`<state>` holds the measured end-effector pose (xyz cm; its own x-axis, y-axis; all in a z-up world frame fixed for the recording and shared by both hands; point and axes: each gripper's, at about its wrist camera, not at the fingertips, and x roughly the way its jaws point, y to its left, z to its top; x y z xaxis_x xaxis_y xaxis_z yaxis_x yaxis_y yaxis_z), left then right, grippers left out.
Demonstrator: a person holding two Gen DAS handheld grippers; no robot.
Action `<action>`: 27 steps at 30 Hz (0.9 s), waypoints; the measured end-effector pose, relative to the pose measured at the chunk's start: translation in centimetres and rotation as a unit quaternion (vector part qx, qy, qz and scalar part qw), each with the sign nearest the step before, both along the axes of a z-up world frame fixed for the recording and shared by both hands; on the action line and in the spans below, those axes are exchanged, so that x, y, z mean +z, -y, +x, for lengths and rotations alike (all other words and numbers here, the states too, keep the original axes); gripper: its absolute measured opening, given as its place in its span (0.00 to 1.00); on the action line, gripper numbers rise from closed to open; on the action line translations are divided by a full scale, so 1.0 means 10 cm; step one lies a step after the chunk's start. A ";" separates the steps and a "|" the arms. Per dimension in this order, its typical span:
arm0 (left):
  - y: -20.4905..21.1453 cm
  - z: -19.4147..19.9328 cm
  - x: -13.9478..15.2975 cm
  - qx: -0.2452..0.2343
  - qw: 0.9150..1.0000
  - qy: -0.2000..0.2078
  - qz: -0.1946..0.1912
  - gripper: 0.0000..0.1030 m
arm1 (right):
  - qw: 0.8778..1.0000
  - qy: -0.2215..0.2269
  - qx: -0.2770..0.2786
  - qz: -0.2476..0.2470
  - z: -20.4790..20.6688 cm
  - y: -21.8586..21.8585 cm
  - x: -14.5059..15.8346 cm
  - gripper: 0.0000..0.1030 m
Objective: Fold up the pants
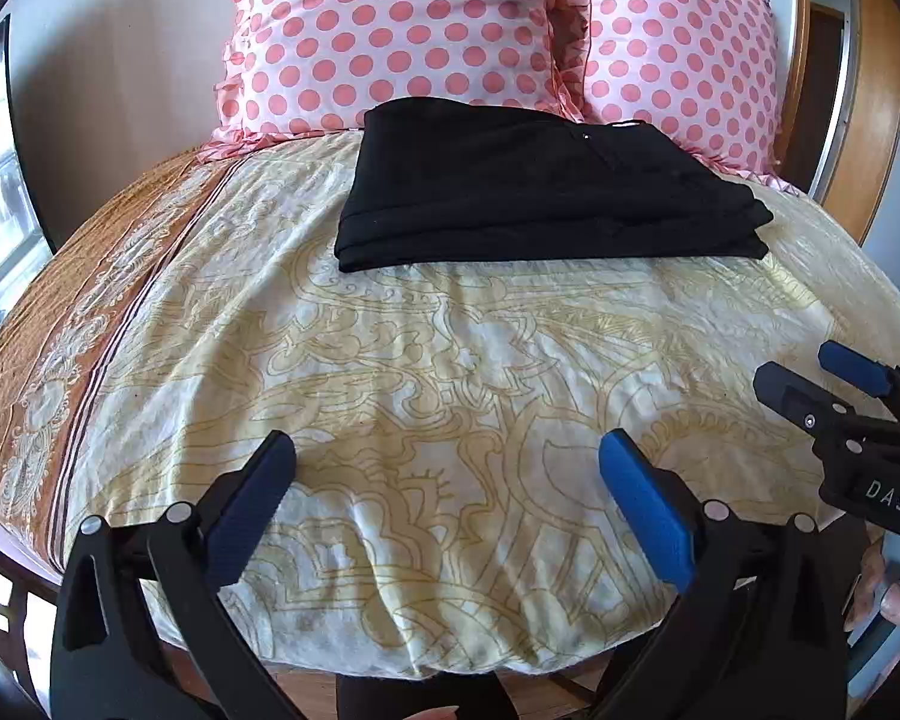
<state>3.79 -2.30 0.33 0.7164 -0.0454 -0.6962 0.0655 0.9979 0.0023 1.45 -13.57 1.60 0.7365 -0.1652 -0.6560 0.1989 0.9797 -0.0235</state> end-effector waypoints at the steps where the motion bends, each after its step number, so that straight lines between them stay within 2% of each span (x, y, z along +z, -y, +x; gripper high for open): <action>1: 0.02 -0.01 -0.01 0.000 1.000 0.006 0.010 0.98 | 1.000 -0.002 0.000 -0.001 0.01 0.00 -0.01 0.93; 4: 0.01 -0.04 -0.02 0.004 1.000 0.018 0.006 0.98 | 1.000 -0.008 -0.001 -0.013 0.03 -0.03 -0.05 0.96; 6: 0.01 -0.06 -0.03 0.005 1.000 0.024 0.006 0.98 | 0.999 -0.007 -0.008 -0.044 0.03 -0.10 -0.08 0.99; 8: 0.01 -0.08 -0.03 0.007 0.999 0.032 0.005 0.98 | 0.999 -0.002 -0.016 -0.033 0.02 -0.08 -0.10 0.99; 27: 0.03 -0.10 -0.06 0.025 0.998 0.052 0.003 0.98 | 0.999 0.013 -0.016 -0.039 -0.03 -0.08 -0.11 0.99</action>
